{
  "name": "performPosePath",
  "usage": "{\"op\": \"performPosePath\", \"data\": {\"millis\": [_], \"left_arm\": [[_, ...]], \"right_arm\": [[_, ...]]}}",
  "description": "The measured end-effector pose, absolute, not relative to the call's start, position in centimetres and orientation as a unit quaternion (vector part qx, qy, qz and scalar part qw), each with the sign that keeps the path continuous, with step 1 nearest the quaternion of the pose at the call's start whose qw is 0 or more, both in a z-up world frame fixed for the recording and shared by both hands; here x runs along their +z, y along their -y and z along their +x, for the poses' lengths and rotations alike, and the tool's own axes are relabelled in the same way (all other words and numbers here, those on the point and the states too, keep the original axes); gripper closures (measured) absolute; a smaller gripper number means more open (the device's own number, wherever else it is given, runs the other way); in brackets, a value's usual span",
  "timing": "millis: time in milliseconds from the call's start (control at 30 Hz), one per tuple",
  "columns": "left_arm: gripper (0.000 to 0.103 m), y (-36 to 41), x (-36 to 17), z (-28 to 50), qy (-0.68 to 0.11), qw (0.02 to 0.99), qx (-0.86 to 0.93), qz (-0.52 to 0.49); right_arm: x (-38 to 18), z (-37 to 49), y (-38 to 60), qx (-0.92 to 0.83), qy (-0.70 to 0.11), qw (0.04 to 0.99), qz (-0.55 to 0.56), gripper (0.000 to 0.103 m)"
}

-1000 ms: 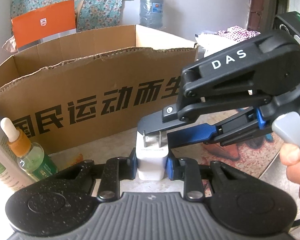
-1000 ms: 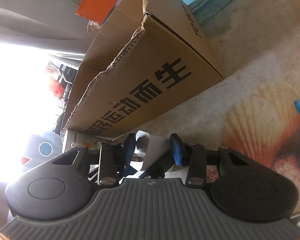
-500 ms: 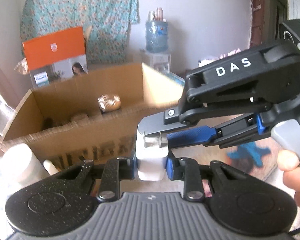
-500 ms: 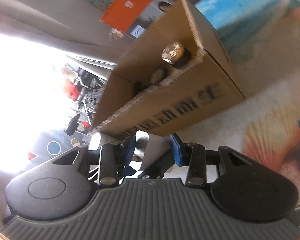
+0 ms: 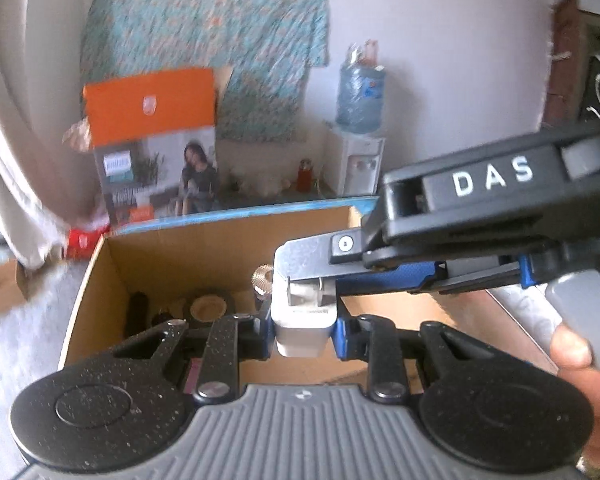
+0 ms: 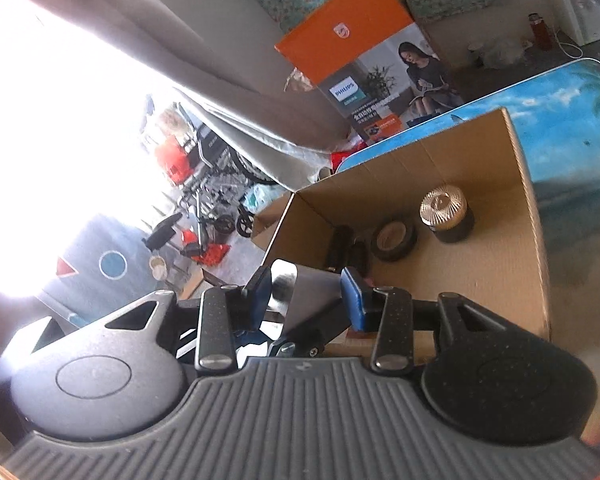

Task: Organize rigid objects
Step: 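Lower the charger into the box and open the right gripper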

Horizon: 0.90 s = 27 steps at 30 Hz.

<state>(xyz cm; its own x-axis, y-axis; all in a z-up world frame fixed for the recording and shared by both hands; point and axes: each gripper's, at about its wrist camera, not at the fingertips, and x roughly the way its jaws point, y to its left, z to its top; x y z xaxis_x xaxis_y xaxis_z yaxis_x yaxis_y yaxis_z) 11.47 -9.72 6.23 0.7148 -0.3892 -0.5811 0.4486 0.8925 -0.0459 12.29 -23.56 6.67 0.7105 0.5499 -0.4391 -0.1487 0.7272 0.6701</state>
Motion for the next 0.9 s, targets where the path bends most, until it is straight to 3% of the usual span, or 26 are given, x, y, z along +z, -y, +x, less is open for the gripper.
{"op": "performPosePath", "data": {"millis": [467, 900], "left_arm": [[0.075, 8.1, -0.1, 20.7, -0.460, 0.867, -0.186, -0.053], [0.071, 9.5, -1.6, 21.6, -0.494, 0.848, -0.186, -0.053]], "right_arm": [[0.7, 23.8, 22.7, 0.190, -0.456, 0.825, 0.275, 0.064], [-2.8, 26.6, 22.3, 0.183, -0.506, 0.806, 0.246, 0.061]]}}
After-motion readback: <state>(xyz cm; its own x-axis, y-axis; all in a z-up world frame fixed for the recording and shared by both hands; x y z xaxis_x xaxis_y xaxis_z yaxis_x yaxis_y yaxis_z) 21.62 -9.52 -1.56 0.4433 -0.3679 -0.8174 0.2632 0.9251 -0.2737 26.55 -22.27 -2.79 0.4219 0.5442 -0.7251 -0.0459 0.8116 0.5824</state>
